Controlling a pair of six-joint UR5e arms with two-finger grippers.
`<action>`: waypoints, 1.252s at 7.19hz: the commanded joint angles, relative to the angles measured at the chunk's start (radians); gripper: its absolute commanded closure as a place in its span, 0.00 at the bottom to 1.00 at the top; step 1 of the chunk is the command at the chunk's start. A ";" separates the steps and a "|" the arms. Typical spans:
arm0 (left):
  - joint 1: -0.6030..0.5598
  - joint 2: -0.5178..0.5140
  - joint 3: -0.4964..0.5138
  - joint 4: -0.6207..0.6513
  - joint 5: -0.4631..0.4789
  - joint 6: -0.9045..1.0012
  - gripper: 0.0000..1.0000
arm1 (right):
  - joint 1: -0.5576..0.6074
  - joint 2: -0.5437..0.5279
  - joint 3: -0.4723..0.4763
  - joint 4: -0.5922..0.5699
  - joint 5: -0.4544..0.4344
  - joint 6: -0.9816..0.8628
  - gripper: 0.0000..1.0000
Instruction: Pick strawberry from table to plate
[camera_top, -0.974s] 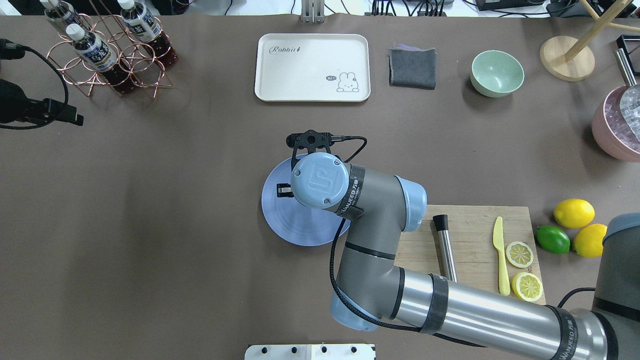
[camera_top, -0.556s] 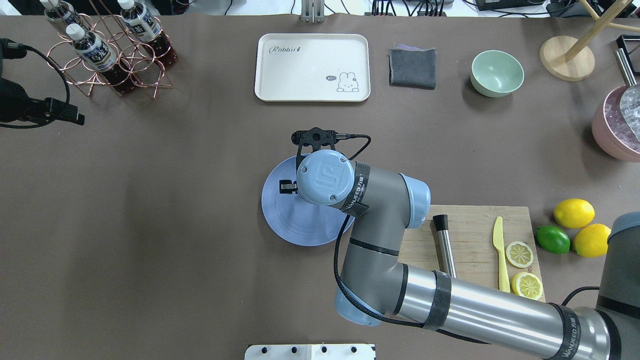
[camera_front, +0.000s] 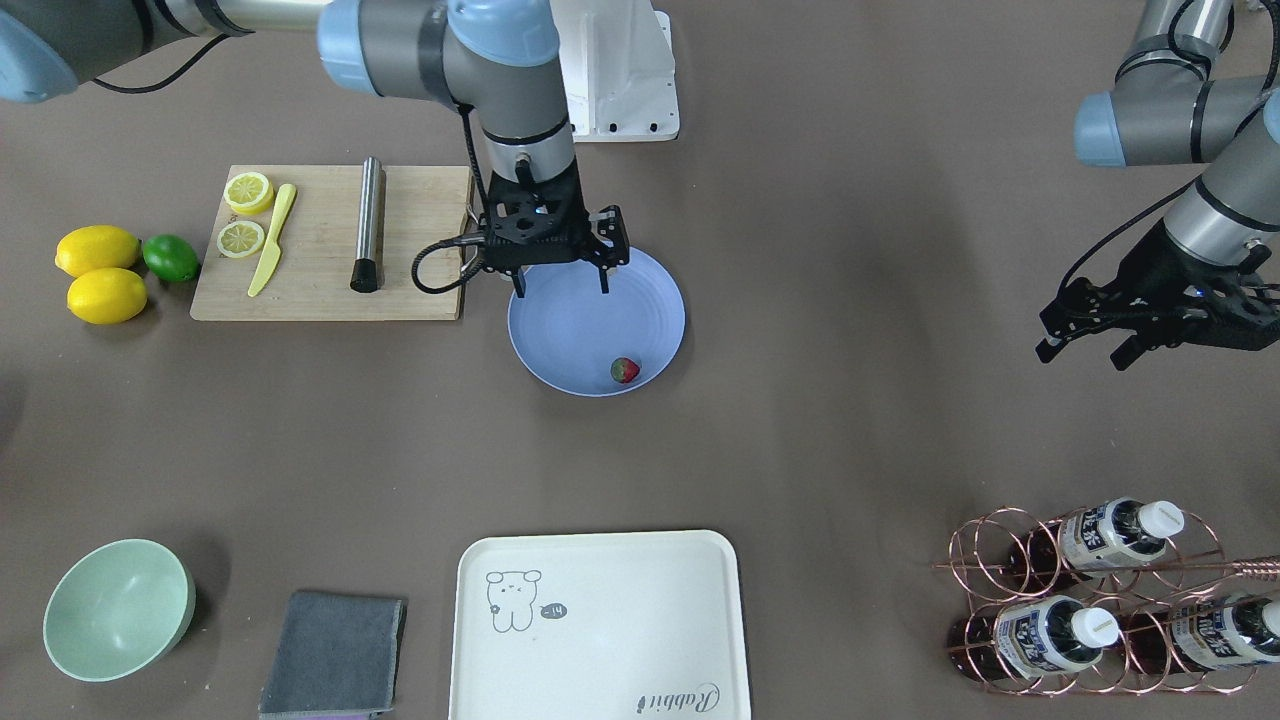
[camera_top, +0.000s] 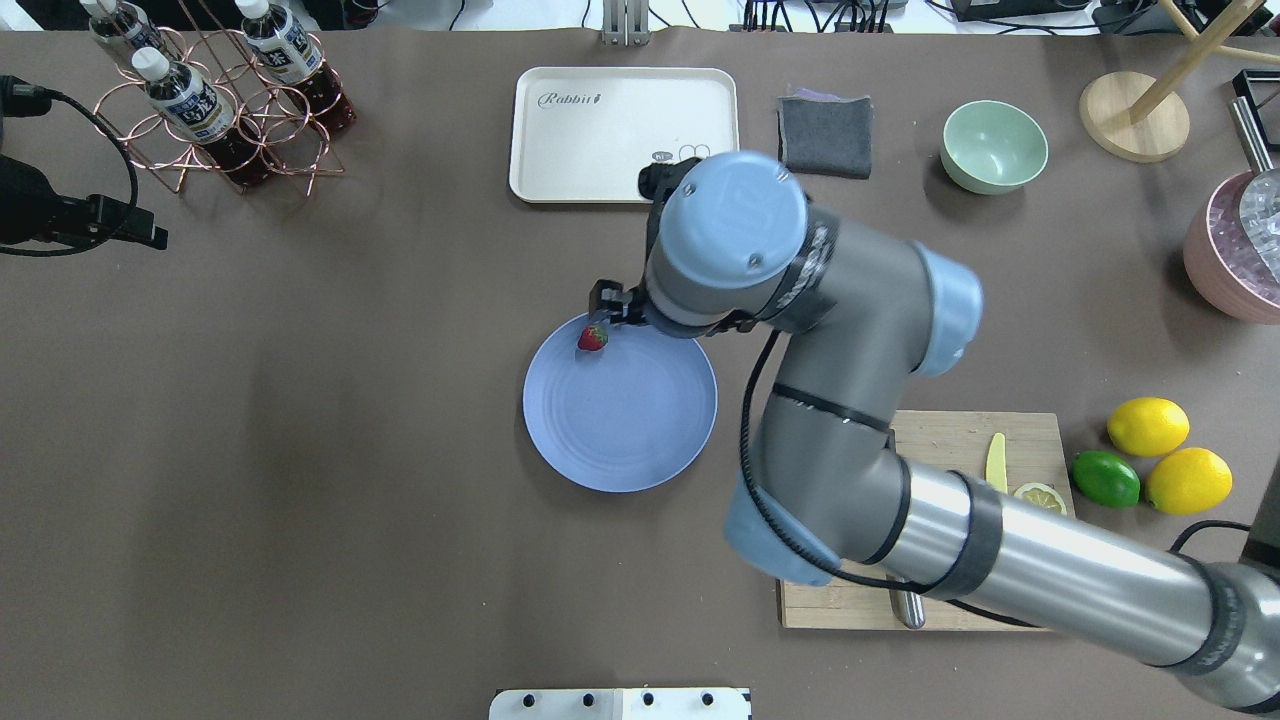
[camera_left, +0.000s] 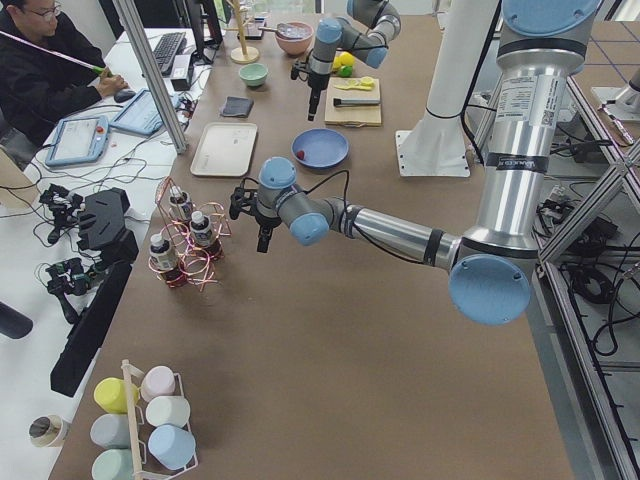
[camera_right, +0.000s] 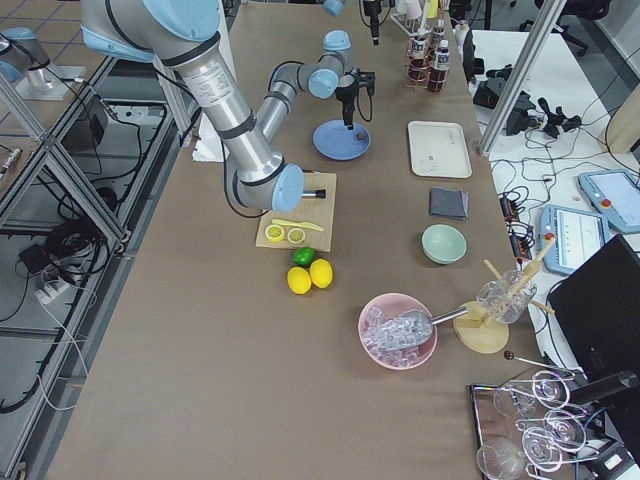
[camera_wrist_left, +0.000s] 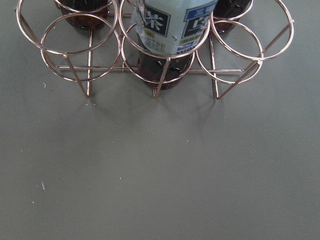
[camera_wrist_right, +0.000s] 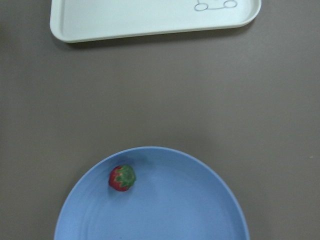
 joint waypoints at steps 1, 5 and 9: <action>-0.011 0.005 -0.003 0.000 -0.002 0.003 0.02 | 0.175 -0.142 0.150 -0.125 0.108 -0.203 0.00; -0.196 0.113 0.001 0.047 -0.109 0.332 0.02 | 0.495 -0.465 0.180 -0.122 0.293 -0.662 0.00; -0.433 0.085 -0.005 0.419 -0.142 0.785 0.02 | 0.834 -0.708 0.098 -0.084 0.465 -1.119 0.00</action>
